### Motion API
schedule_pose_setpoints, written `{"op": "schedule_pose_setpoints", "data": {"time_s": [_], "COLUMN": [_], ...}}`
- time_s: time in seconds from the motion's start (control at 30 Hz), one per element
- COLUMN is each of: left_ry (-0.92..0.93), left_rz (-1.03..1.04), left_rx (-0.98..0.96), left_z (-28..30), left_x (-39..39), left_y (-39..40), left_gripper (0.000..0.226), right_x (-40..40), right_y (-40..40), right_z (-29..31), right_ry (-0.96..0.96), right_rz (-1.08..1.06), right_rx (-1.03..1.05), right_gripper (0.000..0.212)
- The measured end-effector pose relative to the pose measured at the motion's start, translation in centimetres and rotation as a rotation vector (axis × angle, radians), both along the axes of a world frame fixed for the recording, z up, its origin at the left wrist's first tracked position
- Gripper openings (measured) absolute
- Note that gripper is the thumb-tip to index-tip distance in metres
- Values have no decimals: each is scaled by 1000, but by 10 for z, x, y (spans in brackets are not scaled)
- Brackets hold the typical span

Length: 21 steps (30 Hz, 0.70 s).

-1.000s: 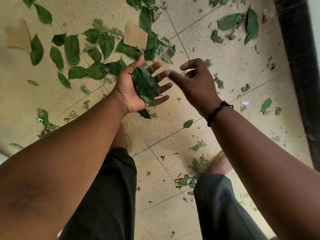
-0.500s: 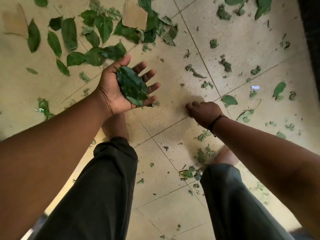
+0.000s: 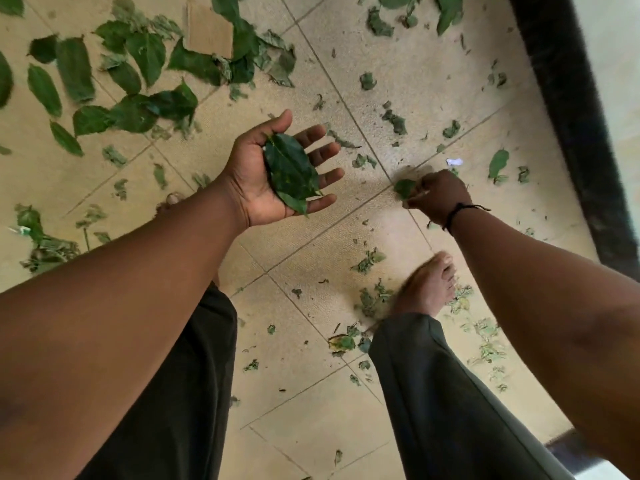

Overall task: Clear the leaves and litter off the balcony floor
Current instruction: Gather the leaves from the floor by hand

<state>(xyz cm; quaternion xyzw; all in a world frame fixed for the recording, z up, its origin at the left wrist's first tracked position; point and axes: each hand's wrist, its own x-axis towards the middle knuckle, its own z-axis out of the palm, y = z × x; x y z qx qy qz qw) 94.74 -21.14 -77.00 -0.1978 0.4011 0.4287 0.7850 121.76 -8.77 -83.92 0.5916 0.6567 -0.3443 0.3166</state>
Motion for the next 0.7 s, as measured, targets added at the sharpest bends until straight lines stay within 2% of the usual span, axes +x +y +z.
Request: {"op": "schedule_pose_setpoints", "data": {"time_s": [0.1, 0.17, 0.33, 0.43, 0.57, 0.7], "left_ry": [2, 9, 30, 29, 14, 32], "left_rz": [-9, -12, 46, 91, 140, 140], "left_rx": [-18, -34, -62, -85, -118, -136], "left_z": [-5, -6, 10, 26, 33, 28], "left_x": [6, 8, 12, 19, 31, 41], "left_y": [-3, -8, -32, -52, -73, -75], "left_gripper": [42, 43, 41, 41, 43, 42], "right_x": [-4, -5, -6, 2, 8, 1], "right_y": [-1, -3, -5, -2, 1, 4], "right_z": [-10, -13, -6, 1, 6, -1], "right_ry": [18, 40, 34, 38, 106, 158], "right_rz": [158, 142, 167, 31, -157, -124], "right_rx": [91, 124, 20, -8, -30, -35], "right_gripper": [31, 35, 24, 11, 10, 16]}}
